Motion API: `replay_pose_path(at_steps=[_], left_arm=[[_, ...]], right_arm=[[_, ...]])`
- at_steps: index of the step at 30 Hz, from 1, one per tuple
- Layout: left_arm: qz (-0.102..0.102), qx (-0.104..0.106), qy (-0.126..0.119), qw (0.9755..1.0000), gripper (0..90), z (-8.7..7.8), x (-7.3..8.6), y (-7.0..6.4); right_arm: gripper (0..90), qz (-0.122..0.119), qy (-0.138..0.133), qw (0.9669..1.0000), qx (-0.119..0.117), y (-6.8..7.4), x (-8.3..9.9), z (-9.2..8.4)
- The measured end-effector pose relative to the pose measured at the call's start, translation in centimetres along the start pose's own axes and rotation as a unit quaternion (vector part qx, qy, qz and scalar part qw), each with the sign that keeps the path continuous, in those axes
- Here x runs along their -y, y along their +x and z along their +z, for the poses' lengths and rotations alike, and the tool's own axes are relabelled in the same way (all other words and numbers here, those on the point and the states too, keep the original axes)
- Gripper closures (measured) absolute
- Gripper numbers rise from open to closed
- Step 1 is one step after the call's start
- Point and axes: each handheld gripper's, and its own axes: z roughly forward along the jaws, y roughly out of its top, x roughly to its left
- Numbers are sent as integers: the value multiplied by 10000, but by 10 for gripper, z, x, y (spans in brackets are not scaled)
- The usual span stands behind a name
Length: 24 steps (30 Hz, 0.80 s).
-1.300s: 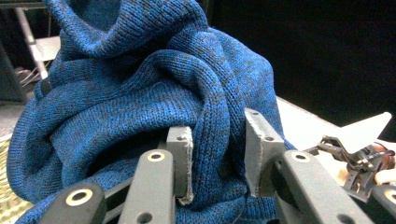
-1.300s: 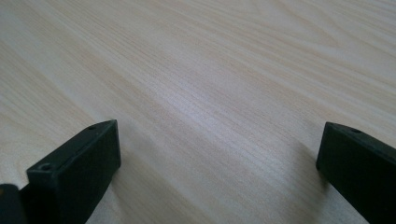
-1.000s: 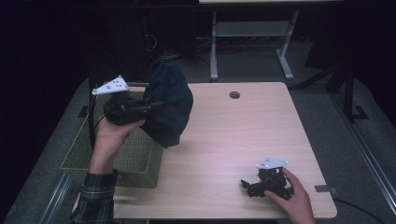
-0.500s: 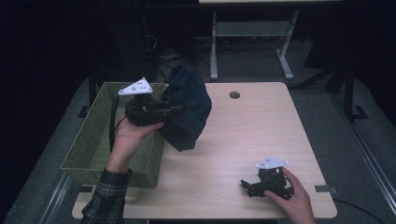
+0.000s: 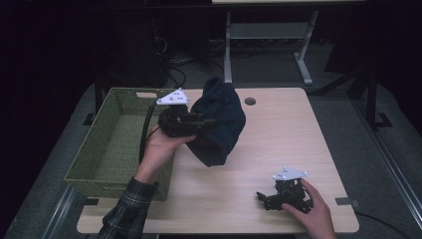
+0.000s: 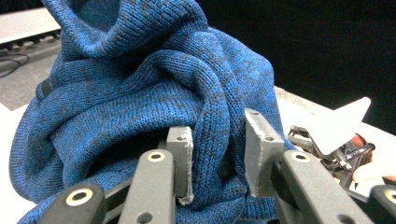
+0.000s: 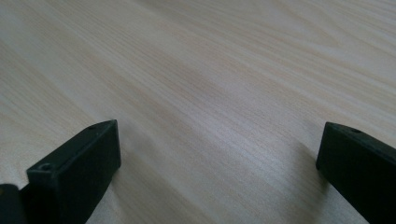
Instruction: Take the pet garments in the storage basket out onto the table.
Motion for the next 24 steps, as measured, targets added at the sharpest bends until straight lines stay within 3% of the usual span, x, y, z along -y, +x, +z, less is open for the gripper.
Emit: replay_pose_path(at_steps=[14, 16, 24], left_arm=[[-74, 190, 425, 9989, 668, 52, 13, -6], [-113, 244, 562, 9981, 668, 66, 18, -8], [-179, 366, 849, 9956, 667, 96, 29, -11]], right_arm=[[0, -1, -1, 10000, 1, 0, 0, 0], [0, 0, -5, 10000, -1, 0, 0, 0], [0, -5, -3, 10000, 1, 0, 0, 0]])
